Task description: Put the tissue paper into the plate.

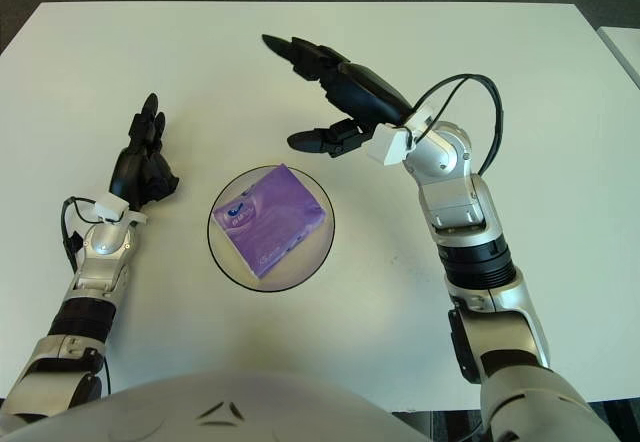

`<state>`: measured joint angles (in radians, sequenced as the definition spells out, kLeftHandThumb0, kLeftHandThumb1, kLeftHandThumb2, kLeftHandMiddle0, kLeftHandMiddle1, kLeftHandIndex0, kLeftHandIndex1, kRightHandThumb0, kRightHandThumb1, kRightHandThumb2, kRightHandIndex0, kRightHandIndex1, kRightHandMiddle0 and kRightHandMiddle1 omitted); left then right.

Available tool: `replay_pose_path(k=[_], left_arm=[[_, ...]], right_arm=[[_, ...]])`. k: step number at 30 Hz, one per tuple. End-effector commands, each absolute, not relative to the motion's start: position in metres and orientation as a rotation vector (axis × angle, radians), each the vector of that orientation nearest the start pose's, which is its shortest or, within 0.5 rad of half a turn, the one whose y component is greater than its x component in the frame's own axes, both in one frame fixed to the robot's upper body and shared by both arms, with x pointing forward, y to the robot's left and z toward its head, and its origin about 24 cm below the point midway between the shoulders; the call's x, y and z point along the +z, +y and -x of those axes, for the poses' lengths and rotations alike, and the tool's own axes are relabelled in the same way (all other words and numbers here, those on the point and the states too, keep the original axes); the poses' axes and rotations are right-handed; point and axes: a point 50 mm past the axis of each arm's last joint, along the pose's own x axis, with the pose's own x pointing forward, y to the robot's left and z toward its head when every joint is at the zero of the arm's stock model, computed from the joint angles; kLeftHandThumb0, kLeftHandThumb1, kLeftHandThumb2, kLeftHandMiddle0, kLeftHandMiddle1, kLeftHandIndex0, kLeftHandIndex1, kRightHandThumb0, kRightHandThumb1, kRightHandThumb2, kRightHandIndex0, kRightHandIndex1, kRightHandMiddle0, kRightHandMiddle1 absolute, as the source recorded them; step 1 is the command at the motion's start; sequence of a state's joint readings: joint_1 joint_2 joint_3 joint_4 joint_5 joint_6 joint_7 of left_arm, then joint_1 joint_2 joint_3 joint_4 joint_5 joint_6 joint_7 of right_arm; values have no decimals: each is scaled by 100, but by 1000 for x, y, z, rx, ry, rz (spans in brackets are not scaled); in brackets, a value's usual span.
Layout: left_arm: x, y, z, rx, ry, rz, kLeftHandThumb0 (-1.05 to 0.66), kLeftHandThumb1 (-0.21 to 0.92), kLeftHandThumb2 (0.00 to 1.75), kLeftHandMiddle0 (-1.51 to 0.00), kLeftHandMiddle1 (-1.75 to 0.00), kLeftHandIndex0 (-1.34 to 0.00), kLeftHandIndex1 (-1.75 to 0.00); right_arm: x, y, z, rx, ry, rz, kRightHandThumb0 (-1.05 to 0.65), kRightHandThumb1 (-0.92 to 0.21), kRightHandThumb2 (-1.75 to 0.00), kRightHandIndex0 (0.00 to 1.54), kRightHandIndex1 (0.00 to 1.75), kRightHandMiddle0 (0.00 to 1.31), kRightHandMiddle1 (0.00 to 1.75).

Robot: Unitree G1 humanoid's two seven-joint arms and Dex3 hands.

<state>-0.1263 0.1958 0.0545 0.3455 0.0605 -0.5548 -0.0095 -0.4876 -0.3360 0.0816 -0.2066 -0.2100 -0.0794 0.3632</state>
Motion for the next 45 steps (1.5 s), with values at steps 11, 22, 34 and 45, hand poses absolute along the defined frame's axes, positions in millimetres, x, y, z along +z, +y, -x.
replay_pose_path(k=[11, 22, 34, 45], left_arm=[[-1, 180, -229, 18, -85, -203, -93, 92, 121, -7, 0, 0, -36], [1, 180, -225, 44, -74, -227, -93, 92, 123, -6, 0, 0, -39], [0, 178, -225, 54, -94, -207, -88, 92, 123, -9, -2, 0, -43], [1, 177, -223, 38, -113, -205, -87, 92, 122, -10, -2, 0, -45]], right_arm=[[132, -147, -334, 37, -470, 141, -82, -92, -82, 14, 5, 0, 49], [91, -148, -311, -14, -394, 10, -70, -92, -99, 21, 8, 0, 57], [75, -148, -296, -18, -322, -16, -67, -92, -100, 22, 8, 0, 59], [57, -160, -274, -35, -245, 9, -68, -92, -100, 23, 8, 0, 63]])
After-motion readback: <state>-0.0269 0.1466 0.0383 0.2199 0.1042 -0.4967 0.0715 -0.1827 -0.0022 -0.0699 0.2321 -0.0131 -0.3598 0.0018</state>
